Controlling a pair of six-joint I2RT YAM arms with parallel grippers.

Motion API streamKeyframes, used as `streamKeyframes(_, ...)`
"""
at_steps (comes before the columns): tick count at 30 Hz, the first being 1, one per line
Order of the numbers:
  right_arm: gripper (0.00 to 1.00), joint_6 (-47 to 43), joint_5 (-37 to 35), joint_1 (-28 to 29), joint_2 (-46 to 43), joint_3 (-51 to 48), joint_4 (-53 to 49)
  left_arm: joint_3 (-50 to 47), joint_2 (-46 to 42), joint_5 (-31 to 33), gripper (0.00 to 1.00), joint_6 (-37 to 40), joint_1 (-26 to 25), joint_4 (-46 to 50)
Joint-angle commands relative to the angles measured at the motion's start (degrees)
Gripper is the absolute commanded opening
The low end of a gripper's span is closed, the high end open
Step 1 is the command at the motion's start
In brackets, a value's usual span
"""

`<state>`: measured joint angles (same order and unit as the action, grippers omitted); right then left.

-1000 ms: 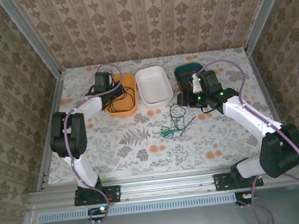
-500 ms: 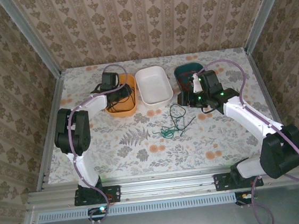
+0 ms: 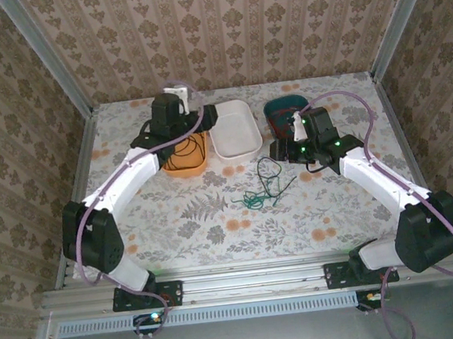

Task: Untangle the cables

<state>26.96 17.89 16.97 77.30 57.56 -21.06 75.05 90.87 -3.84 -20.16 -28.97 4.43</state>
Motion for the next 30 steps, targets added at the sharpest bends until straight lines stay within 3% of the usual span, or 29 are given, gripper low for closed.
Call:
streamKeyframes(1, 0.57, -0.8, -1.7, -0.3, 0.5, -0.5, -2.3, 0.7, 1.4, -4.4, 0.89, 9.6, -3.7, 4.5)
streamKeyframes(7, 0.57, -1.7, -6.4, -0.5, 1.2, -0.6, -6.2, 2.3, 8.1, -12.3, 0.89, 16.8, -12.5, 10.2)
streamKeyframes(14, 0.56, 1.0, -8.2, -3.4, 2.0, -1.0, -7.6, 11.4, 20.3, -8.6, 0.85, 19.9, -20.3, 14.5)
streamKeyframes(20, 0.56, 3.1, -6.5, -6.6, 0.3, -3.1, -6.3, 17.9, 27.9, 0.3, 0.80, 21.2, -21.9, 20.0)
streamKeyframes(30, 0.55, 3.9, -4.4, -8.4, -0.1, -4.1, -5.6, 21.3, 33.4, 2.4, 0.65, 21.0, -21.8, 25.0)
